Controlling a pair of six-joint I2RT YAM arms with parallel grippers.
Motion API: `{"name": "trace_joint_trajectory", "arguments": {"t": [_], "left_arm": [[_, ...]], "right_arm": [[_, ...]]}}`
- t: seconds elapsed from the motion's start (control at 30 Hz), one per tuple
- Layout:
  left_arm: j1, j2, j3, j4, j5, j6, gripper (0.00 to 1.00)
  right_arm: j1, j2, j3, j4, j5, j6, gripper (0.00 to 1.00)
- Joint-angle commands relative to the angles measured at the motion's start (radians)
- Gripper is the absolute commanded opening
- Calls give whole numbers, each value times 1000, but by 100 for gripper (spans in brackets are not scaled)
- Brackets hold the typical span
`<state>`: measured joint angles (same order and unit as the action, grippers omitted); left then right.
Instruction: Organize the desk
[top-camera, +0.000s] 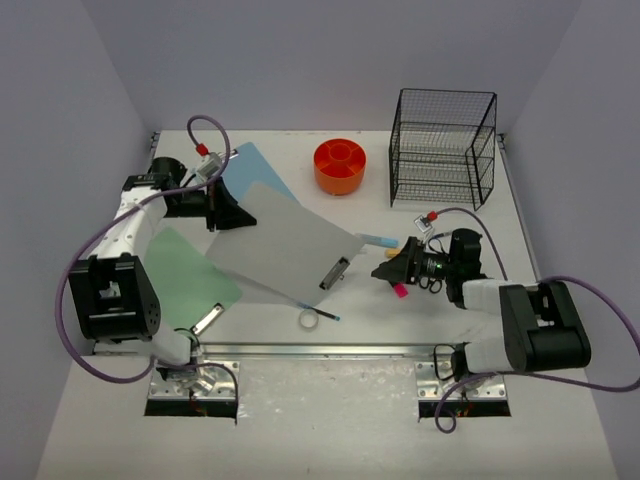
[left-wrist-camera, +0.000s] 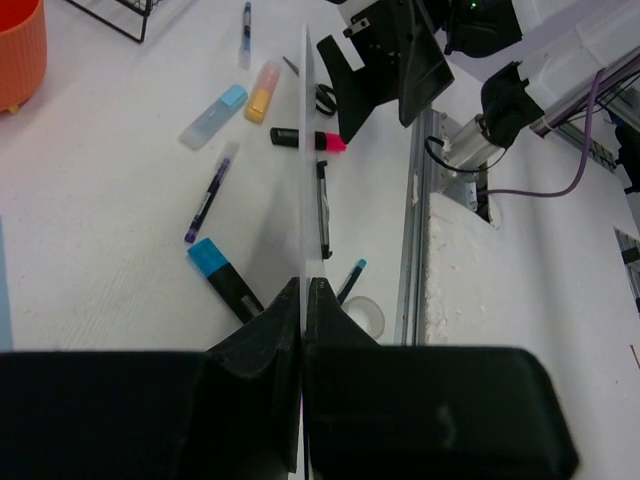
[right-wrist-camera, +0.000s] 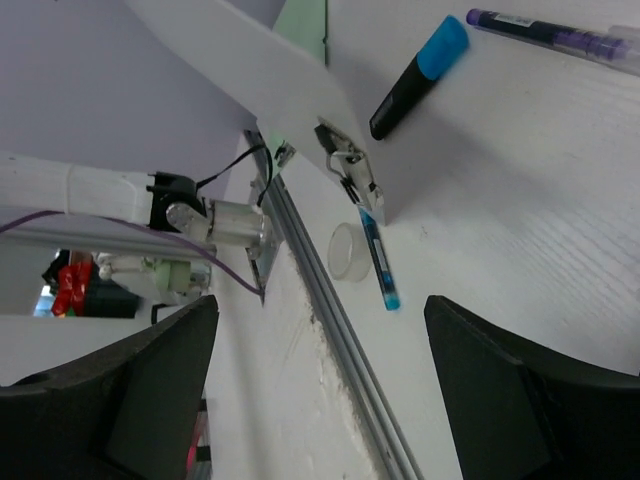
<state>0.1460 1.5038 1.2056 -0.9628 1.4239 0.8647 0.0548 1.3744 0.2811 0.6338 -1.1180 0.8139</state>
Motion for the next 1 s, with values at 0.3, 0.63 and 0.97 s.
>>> {"name": "trace_joint_trajectory", "arguments": {"t": [0.3, 0.63, 0.97], "left_arm": [[43, 118, 93, -352, 251, 371, 0], [51, 152, 95, -354, 268, 359, 0], [62, 198, 104, -353, 279, 367, 0]], "right_arm": [[239, 284, -21, 637, 252, 227, 80], [320, 502, 29, 761, 302, 291, 75], [405, 629, 128, 949, 320, 378, 49]]}}
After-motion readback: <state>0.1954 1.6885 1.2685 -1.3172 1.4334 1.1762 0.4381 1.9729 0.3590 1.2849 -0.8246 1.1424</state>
